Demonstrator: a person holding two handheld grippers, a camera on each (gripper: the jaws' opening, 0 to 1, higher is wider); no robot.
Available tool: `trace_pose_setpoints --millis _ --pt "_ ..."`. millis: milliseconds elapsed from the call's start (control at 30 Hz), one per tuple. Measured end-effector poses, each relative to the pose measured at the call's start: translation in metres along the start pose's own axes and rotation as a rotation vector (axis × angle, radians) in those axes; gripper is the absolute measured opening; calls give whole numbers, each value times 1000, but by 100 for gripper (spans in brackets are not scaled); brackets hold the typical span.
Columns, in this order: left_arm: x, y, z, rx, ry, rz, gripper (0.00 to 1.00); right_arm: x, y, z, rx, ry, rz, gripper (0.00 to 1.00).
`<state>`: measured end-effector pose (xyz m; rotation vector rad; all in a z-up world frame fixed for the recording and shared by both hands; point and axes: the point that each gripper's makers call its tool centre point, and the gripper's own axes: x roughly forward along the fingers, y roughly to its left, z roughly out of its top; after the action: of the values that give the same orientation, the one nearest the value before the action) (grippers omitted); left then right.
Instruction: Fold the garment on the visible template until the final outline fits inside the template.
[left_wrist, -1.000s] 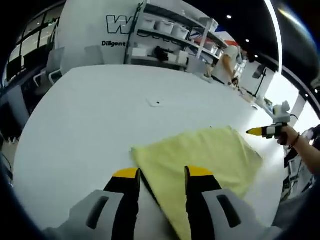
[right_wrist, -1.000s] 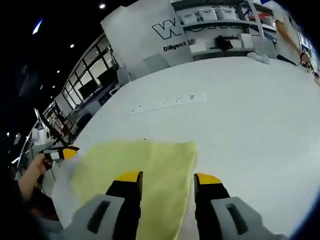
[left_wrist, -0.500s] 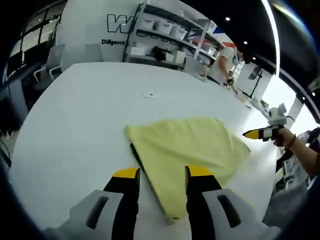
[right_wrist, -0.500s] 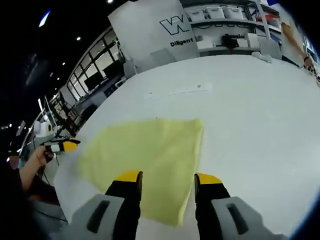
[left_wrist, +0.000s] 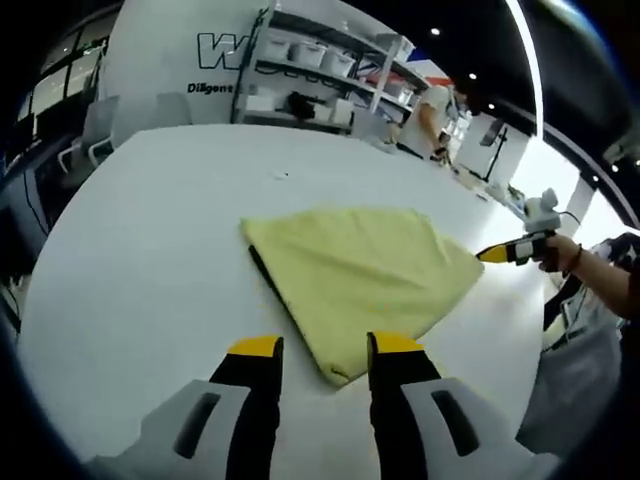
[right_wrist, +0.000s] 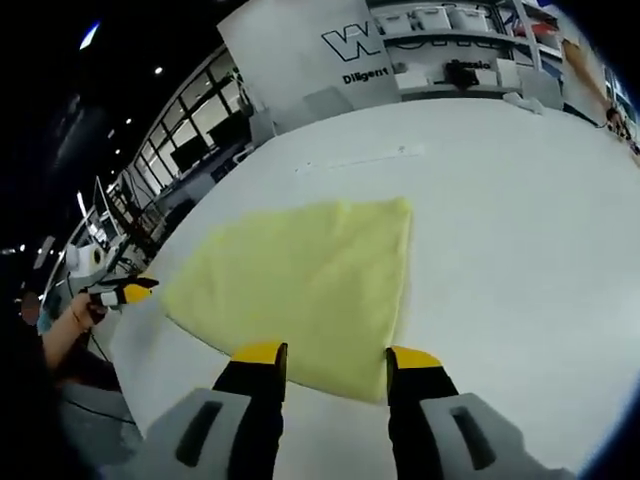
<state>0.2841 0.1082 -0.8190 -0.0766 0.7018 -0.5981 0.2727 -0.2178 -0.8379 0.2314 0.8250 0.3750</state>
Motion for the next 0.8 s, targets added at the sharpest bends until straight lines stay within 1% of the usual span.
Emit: trace_pose_setpoints --millis 100,167,233,300,367,433,567,700,800 --pt "1 1 -14 6 34 2 31 1 -2 -3 -12 5 -10 35" --pt "2 1 -19 2 40 0 30 1 -3 -7 -22 21 -19 34" --pt "3 -1 -21 7 40 -6 27 1 -6 -7 -31 19 -32 34" --pt "5 -2 -27 8 55 -8 25 1 -7 -9 -32 17 -34 32" --pt "6 -2 -33 -35 83 -13 23 1 -8 -10 -32 16 -33 28" --pt "7 0 -32 -4 80 -5 21 2 -9 -12 -29 21 -35 28" --pt "9 -3 -28 4 68 -38 16 3 -10 -15 -30 26 -40 26" --pt "11 -3 -30 1 75 -49 12 4 -11 -18 -22 27 -41 24" --pt "12 -6 -31 2 82 -68 6 4 -12 -18 -18 25 -41 21"
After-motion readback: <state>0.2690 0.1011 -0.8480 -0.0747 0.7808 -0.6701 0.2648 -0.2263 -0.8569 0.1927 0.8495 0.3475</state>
